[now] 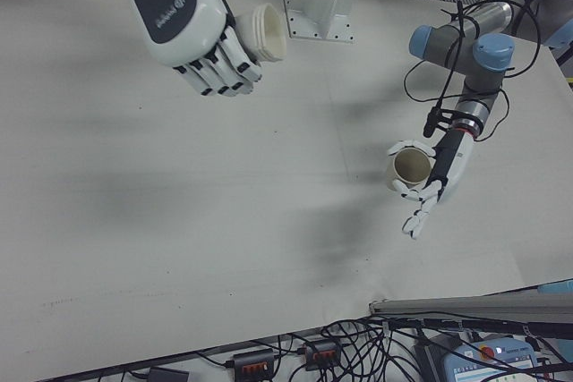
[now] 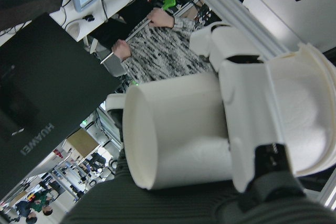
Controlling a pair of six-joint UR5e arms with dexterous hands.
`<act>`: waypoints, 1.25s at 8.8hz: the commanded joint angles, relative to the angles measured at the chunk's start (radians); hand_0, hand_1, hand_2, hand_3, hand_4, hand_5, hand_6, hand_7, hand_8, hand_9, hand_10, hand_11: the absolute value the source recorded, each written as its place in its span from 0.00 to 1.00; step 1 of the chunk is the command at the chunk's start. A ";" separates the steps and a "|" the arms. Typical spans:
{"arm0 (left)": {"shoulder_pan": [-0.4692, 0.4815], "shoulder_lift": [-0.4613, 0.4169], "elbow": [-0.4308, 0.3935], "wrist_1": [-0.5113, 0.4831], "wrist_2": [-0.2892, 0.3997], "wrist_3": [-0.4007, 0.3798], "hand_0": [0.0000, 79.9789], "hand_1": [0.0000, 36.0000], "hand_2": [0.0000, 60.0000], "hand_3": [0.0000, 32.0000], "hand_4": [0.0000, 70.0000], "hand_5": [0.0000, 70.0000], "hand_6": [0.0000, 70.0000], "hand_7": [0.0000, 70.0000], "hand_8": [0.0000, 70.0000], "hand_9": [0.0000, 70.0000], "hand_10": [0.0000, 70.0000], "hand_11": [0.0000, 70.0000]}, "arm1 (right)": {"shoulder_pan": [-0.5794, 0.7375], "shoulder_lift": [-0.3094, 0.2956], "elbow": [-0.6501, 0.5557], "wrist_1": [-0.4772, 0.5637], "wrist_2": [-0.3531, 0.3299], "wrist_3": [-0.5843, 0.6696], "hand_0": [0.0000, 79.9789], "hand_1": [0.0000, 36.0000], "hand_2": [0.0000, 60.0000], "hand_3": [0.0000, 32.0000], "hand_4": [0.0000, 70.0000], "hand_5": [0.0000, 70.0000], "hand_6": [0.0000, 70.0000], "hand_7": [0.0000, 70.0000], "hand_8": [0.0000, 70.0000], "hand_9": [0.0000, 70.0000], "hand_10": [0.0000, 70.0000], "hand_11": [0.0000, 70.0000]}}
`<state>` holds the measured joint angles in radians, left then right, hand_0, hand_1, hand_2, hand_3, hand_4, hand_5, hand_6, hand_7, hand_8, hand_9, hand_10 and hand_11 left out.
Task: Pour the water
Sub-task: 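Pull both hands apart, carrying the cups back toward the table edges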
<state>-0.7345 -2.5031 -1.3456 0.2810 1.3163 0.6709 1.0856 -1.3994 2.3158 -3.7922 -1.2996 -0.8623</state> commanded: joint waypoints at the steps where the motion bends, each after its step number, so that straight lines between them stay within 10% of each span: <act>1: -0.129 0.185 -0.068 -0.025 0.000 -0.134 0.55 1.00 1.00 0.00 0.51 0.75 0.12 0.13 0.05 0.06 0.05 0.10 | 0.267 -0.120 -0.031 0.015 -0.125 0.127 1.00 1.00 0.53 0.00 0.12 1.00 0.54 0.77 0.62 0.85 0.71 1.00; 4: -0.202 0.463 -0.151 -0.170 -0.002 -0.177 0.55 1.00 1.00 0.00 0.50 0.74 0.12 0.12 0.04 0.06 0.05 0.10 | 0.278 -0.249 -0.296 0.349 -0.150 0.181 1.00 0.96 0.54 0.00 0.07 1.00 0.47 0.64 0.65 0.89 0.76 1.00; 9: -0.295 0.774 -0.152 -0.448 -0.005 -0.191 0.56 0.98 1.00 0.00 0.50 0.72 0.11 0.12 0.04 0.05 0.05 0.10 | 0.269 -0.218 -0.998 0.938 -0.085 0.194 1.00 0.88 0.48 0.00 0.09 1.00 0.45 0.60 0.68 0.89 0.73 1.00; 11: -0.287 0.833 -0.083 -0.596 -0.012 -0.151 0.57 0.96 1.00 0.00 0.50 0.71 0.11 0.11 0.03 0.05 0.05 0.10 | 0.255 -0.184 -1.133 1.003 -0.052 0.190 0.94 0.86 0.50 0.00 0.10 1.00 0.46 0.62 0.69 0.90 0.74 1.00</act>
<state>-1.0238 -1.7422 -1.4933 -0.1602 1.3103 0.4843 1.3524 -1.6236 1.3741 -2.9044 -1.3941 -0.6696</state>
